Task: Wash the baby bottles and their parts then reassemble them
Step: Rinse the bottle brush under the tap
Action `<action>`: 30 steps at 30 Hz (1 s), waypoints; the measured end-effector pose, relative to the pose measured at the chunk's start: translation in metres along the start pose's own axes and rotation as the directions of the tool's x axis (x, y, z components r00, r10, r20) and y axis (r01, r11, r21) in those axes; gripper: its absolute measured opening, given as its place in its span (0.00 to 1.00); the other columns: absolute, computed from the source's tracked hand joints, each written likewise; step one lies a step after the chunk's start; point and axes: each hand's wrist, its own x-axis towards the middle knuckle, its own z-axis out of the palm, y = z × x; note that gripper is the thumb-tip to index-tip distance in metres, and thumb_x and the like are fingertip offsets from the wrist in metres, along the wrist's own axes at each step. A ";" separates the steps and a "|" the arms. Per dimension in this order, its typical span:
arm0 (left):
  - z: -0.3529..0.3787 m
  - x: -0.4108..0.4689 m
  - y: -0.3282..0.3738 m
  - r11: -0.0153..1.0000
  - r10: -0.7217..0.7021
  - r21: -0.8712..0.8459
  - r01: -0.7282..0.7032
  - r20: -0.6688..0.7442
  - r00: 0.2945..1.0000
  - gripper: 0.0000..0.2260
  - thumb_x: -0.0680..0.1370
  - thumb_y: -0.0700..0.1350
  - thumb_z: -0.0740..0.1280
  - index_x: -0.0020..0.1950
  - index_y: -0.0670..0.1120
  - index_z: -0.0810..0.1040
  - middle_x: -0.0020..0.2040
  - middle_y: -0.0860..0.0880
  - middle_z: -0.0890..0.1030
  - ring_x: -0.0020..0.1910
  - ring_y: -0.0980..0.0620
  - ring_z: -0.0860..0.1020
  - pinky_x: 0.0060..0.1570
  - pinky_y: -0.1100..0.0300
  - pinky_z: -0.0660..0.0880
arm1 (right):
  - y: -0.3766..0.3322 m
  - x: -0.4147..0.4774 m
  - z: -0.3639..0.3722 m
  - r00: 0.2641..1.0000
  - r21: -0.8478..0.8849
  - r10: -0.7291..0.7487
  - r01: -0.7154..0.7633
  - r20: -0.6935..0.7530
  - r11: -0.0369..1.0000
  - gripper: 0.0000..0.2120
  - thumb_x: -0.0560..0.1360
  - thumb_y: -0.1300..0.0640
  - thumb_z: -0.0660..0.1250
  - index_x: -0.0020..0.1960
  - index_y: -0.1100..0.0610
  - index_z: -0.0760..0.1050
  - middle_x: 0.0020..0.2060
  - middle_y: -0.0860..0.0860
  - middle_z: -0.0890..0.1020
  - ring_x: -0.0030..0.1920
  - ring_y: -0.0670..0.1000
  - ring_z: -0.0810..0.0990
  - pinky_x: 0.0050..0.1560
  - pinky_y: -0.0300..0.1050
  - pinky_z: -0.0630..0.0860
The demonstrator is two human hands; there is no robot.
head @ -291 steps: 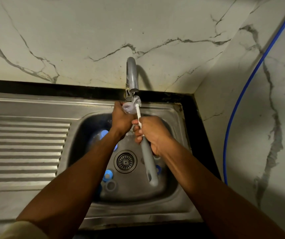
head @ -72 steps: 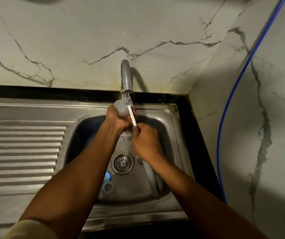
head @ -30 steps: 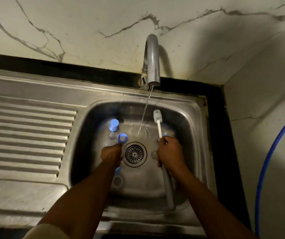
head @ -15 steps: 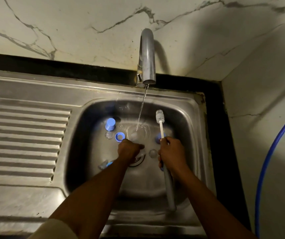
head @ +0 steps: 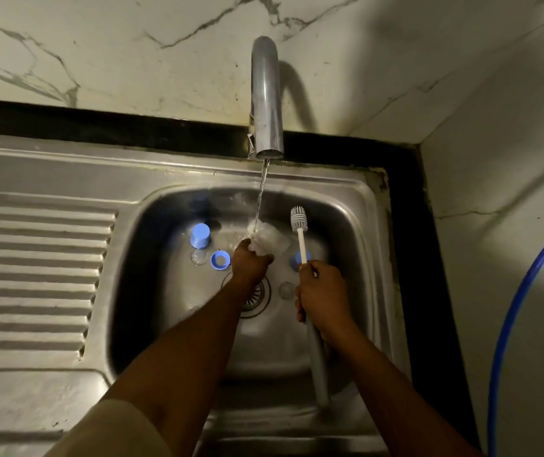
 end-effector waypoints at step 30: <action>-0.041 -0.037 -0.041 0.877 0.145 0.475 -0.074 -0.115 0.983 0.33 0.72 0.43 0.74 0.73 0.39 0.65 0.63 0.39 0.77 0.62 0.39 0.77 0.61 0.49 0.75 | 0.003 -0.022 0.008 0.996 0.127 -0.023 0.011 0.090 0.992 0.08 0.84 0.56 0.58 0.53 0.53 0.76 0.33 0.55 0.76 0.25 0.48 0.72 0.25 0.42 0.72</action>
